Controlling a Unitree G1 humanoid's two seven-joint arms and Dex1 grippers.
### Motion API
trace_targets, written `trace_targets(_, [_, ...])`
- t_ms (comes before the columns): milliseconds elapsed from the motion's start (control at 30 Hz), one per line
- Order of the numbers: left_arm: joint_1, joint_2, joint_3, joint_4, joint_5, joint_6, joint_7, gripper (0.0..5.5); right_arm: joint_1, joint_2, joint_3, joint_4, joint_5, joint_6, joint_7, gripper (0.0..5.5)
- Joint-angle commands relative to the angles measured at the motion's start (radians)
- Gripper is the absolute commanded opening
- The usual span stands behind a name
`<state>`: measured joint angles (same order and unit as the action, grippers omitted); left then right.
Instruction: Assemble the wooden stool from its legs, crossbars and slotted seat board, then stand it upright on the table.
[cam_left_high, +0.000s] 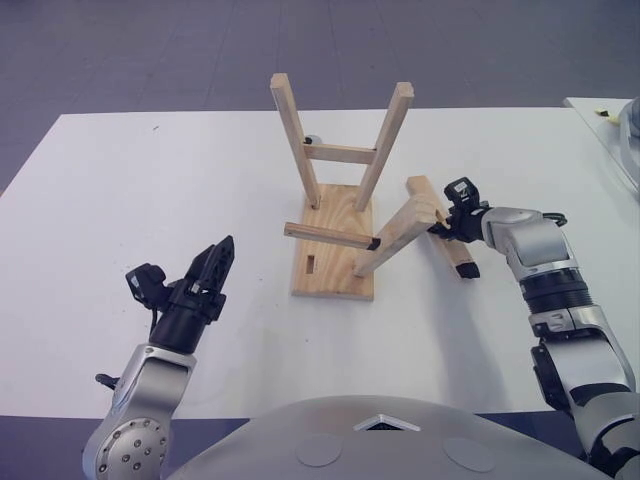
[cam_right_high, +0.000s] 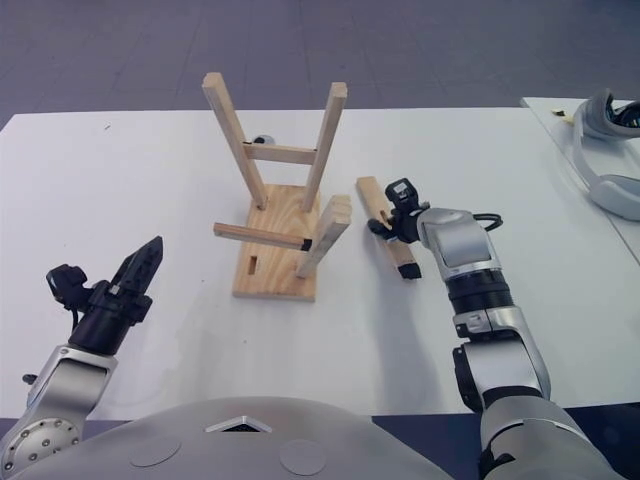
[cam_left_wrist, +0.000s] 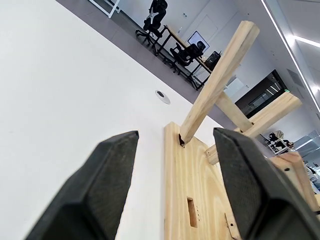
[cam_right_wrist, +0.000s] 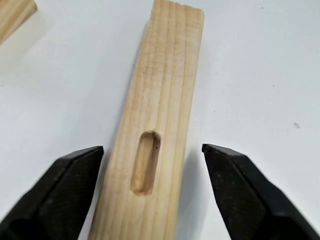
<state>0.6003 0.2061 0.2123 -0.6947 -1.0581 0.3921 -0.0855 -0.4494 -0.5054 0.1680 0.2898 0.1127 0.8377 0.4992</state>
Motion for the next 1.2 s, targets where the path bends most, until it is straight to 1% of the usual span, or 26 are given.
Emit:
trace_targets(33, [-0.03,0.011,-0.007,0.059,0.083,0.038,0.074,2.75,0.087,-0.052,0.066,0.023,-0.078,-0.073,0.016,3.12])
trace_targets(167, [-0.09,0.048,-0.029,0.161,0.252,0.075,0.123,2.75,0.115,-0.039,0.053,0.052,-0.084,-0.105,-0.003,2.41])
trace_targets(233, [-0.101,0.063,-0.008,0.2,0.316,0.122,0.186,2.75,0.107,-0.018,0.035,0.068,-0.079,-0.124,-0.023,2.2])
trace_targets(300, [-0.11,0.076,0.047,0.23,0.341,0.129,0.199,2.75,0.081,0.012,0.001,0.105,-0.068,-0.157,-0.057,2.19])
trace_targets(333, [-0.121,0.08,0.078,0.235,0.363,0.098,0.191,2.75,0.049,0.027,-0.02,0.137,-0.063,-0.189,-0.074,2.17])
trace_targets(400, [-0.166,0.09,0.136,0.249,0.409,0.042,0.183,2.75,-0.079,0.063,-0.097,0.24,-0.036,-0.276,-0.122,2.17])
trace_targets(433, [-0.189,0.104,0.162,0.257,0.399,0.028,0.149,2.75,-0.153,0.071,-0.129,0.297,-0.028,-0.32,-0.142,2.16])
trace_targets(500, [-0.279,0.15,0.268,0.267,0.234,0.049,0.067,2.75,-0.343,0.079,-0.205,0.403,0.008,-0.432,-0.163,2.16])
trace_targets(567, [-0.411,0.255,0.374,0.264,0.077,0.078,0.004,2.75,-0.536,0.075,-0.261,0.466,0.051,-0.515,-0.127,2.16])
trace_targets(633, [-0.553,0.381,0.429,0.265,-0.074,0.131,-0.029,2.75,-0.688,0.084,-0.301,0.493,0.105,-0.554,-0.061,2.16])
trace_targets(700, [-0.723,0.526,0.423,0.26,-0.279,0.223,-0.044,2.75,-0.808,0.111,-0.344,0.457,0.205,-0.513,0.048,2.16])
trace_targets(733, [-0.808,0.591,0.395,0.259,-0.371,0.27,-0.048,2.75,-0.846,0.131,-0.36,0.412,0.274,-0.466,0.123,2.16])
trace_targets(833, [-0.99,0.697,0.313,0.288,-0.56,0.361,-0.047,2.75,-0.884,0.172,-0.376,0.297,0.439,-0.319,0.29,2.16])
trace_targets(900, [-1.112,0.719,0.253,0.325,-0.648,0.385,-0.03,2.75,-0.843,0.203,-0.342,0.169,0.53,-0.207,0.372,2.15])
trace_targets(1000, [-1.228,0.716,0.18,0.364,-0.7,0.396,0.016,2.75,-0.773,0.231,-0.29,0.032,0.592,-0.101,0.422,2.14])
trace_targets(1067, [-1.26,0.711,0.156,0.377,-0.729,0.4,0.043,3.01,-0.741,0.235,-0.272,-0.02,0.611,-0.054,0.434,2.14])
trace_targets(1200, [-1.292,0.707,0.14,0.41,-0.759,0.408,0.059,3.92,-0.693,0.242,-0.243,-0.085,0.638,0.009,0.458,2.14])
